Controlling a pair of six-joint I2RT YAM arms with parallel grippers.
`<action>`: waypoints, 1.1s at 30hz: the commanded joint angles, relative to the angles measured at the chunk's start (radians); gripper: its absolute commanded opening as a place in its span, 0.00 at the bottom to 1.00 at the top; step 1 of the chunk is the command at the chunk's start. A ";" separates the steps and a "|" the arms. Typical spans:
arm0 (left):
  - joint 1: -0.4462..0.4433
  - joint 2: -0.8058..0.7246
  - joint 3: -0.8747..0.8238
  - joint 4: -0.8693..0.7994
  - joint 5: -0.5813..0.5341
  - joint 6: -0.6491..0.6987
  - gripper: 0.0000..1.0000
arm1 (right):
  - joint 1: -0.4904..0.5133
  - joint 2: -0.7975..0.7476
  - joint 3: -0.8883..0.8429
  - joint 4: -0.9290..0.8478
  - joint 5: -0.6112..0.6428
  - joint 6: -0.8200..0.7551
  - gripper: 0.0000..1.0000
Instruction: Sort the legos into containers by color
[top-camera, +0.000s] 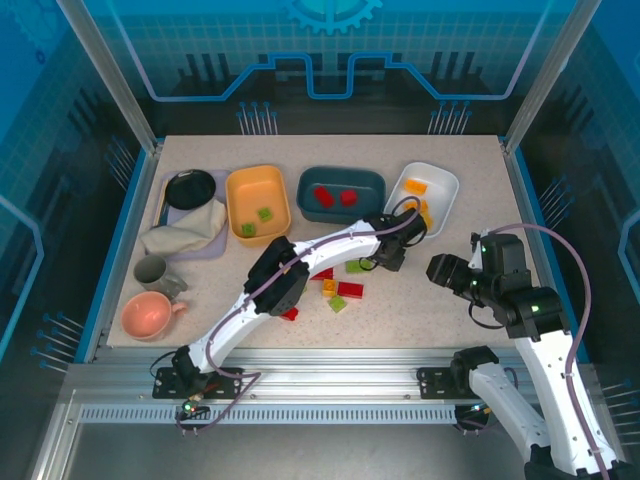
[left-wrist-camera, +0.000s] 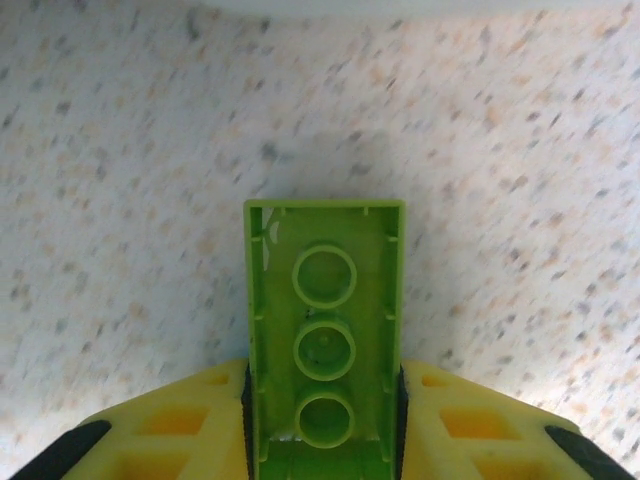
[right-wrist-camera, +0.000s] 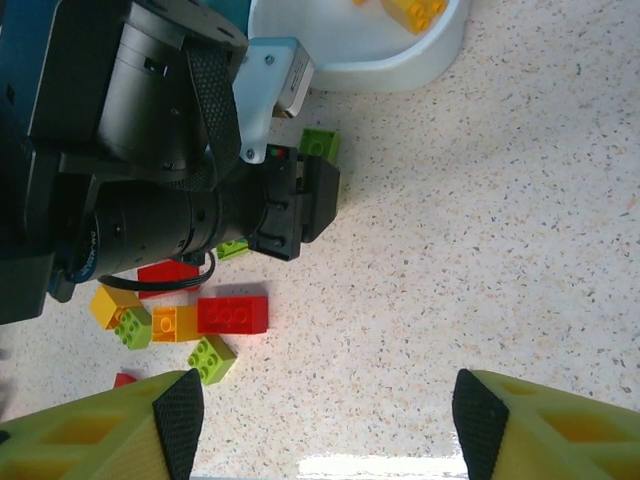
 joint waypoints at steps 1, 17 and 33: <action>0.029 -0.169 -0.084 -0.012 -0.032 -0.070 0.31 | 0.015 0.014 -0.003 0.067 -0.091 -0.072 0.68; 0.562 -0.530 -0.417 0.032 0.040 -0.182 0.33 | 0.489 0.497 0.144 0.522 -0.084 -0.137 0.69; 0.752 -0.231 -0.218 -0.045 0.116 -0.183 0.45 | 0.513 0.734 0.320 0.364 -0.030 -0.206 0.70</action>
